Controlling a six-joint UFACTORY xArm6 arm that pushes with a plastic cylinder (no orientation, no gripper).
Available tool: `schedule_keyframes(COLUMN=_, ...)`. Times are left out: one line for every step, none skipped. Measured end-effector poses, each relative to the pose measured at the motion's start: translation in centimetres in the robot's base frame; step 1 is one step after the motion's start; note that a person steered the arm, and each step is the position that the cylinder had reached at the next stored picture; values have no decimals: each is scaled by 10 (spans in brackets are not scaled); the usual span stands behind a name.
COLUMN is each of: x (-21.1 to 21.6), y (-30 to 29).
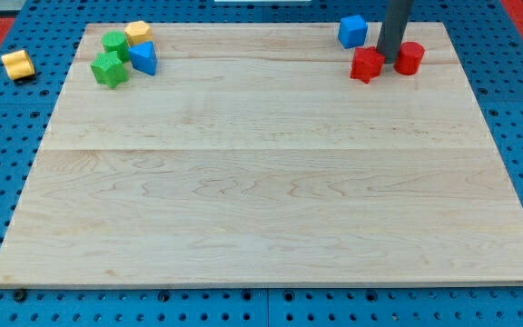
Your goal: Move the red circle slightly diagonally to the bottom right of the red star
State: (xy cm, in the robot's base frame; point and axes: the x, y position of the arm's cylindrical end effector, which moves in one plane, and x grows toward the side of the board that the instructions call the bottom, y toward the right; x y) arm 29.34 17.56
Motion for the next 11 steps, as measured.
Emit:
schedule_keyframes(x=31, y=0)
schedule_keyframes(x=67, y=8)
schedule_keyframes(x=59, y=59)
schedule_keyframes(x=-20, y=140)
schedule_keyframes(x=-68, y=74)
schedule_keyframes(x=-11, y=39)
schedule_keyframes(x=55, y=30)
schedule_keyframes(x=106, y=35)
schedule_keyframes(x=51, y=60)
schedule_keyframes(x=-34, y=99)
schedule_keyframes(x=-79, y=42)
